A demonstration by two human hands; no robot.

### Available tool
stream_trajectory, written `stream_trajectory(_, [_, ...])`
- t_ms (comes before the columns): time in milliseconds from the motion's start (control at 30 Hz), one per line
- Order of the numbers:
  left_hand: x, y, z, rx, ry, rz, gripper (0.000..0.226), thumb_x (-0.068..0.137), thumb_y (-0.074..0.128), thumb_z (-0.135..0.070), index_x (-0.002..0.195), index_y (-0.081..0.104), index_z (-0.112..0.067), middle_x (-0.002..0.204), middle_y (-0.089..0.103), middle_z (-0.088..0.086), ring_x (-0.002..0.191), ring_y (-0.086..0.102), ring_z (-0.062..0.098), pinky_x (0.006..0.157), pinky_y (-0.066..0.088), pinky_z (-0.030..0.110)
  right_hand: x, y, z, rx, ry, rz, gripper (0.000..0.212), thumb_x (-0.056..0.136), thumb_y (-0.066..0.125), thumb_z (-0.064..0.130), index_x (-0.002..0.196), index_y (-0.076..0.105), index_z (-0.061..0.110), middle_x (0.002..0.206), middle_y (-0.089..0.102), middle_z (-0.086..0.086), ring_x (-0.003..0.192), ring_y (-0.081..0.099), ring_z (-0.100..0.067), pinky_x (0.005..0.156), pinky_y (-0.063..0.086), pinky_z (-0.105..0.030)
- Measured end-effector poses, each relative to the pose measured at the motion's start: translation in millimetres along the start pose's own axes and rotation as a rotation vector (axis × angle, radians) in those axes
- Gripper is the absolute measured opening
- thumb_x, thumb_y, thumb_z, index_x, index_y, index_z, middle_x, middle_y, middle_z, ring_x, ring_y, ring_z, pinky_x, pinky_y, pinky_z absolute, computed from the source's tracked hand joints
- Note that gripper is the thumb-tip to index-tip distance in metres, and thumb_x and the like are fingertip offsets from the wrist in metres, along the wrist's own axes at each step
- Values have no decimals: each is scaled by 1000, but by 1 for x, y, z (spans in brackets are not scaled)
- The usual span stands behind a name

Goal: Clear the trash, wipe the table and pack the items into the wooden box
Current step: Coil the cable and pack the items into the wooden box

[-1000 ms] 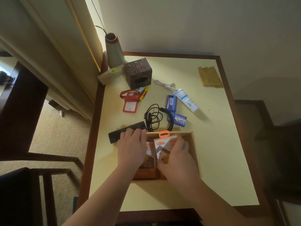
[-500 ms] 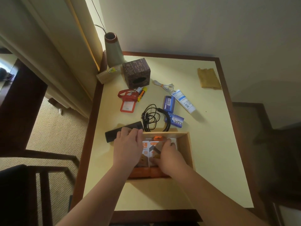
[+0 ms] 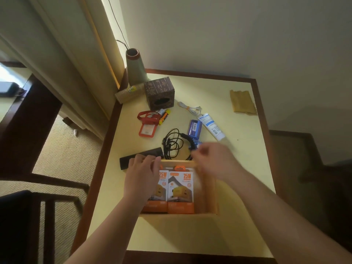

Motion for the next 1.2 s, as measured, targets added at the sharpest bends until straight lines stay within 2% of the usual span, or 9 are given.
stream_trajectory(100, [0, -1, -1, -12, -23, 6, 38, 106, 40, -50, 122, 66, -27, 118, 64, 0, 109, 48, 17, 91, 49, 34, 42, -60, -15, 98, -6, -321, 8, 96, 62, 30, 94, 68, 26, 86, 73, 2, 79, 70, -22, 70, 52, -32])
stream_trajectory(267, [1, 1, 1, -27, -49, 16, 37, 106, 40, -50, 122, 65, -28, 118, 58, -4, 108, 41, 14, 90, 45, 34, 139, -47, -70, -176, 157, -159, 47, 94, 66, 36, 137, 55, 21, 130, 58, -11, 106, 61, -30, 75, 47, -35])
stream_trajectory(433, [0, 1, 2, -57, -60, 7, 33, 106, 42, -50, 121, 64, -31, 112, 50, -10, 107, 43, 13, 86, 44, 33, 177, -16, -102, -332, 168, -162, 53, 88, 71, 41, 131, 49, 21, 125, 51, -12, 108, 57, -35, 89, 51, -42])
stream_trajectory(500, [1, 1, 2, -55, -55, 5, 34, 106, 42, -52, 121, 64, -31, 112, 49, -10, 107, 44, 13, 85, 44, 33, 179, -17, -111, -182, 204, -206, 47, 91, 71, 38, 129, 52, 20, 122, 57, -12, 99, 61, -31, 79, 50, -37])
stream_trajectory(567, [1, 2, 2, -49, -58, 13, 34, 106, 41, -52, 121, 63, -31, 112, 49, -10, 107, 43, 13, 85, 43, 32, 166, -22, -116, 186, 292, -224, 35, 91, 72, 36, 117, 61, 17, 113, 67, -9, 84, 65, -24, 64, 47, -31])
stream_trajectory(633, [1, 2, 2, -49, -58, 18, 34, 106, 41, -52, 121, 63, -31, 112, 49, -10, 106, 43, 13, 85, 42, 31, 137, -27, -110, 649, 293, -227, 27, 93, 72, 35, 108, 68, 13, 111, 75, -11, 90, 72, -25, 66, 54, -31])
stream_trajectory(767, [0, 0, 0, -42, -51, 19, 32, 106, 42, -50, 120, 63, -30, 110, 51, -8, 104, 44, 14, 86, 42, 32, 39, -37, -79, 843, 111, -181, 24, 100, 69, 27, 120, 68, 15, 106, 79, -7, 91, 78, -20, 79, 63, -39])
stream_trajectory(967, [1, -2, -2, -38, -31, 7, 32, 106, 42, -47, 116, 65, -27, 111, 59, -4, 103, 43, 14, 87, 39, 31, -69, 23, -75, 433, 58, -17, 16, 98, 72, 24, 110, 74, 34, 99, 77, 16, 92, 73, -5, 77, 60, -23])
stream_trajectory(1200, [2, -1, 0, 11, 15, -18, 36, 107, 38, -49, 111, 66, -26, 105, 63, -4, 99, 47, 15, 85, 37, 28, -86, 60, -72, -21, 198, -169, 34, 100, 59, 53, 132, 53, 44, 101, 49, 21, 110, 53, -14, 94, 56, -36])
Point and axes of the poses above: each hand's wrist, its own x-axis towards the middle knuckle, its own y-axis out of the palm, z = x × y, the point moved 8 cm from there along x, towards the middle knuckle
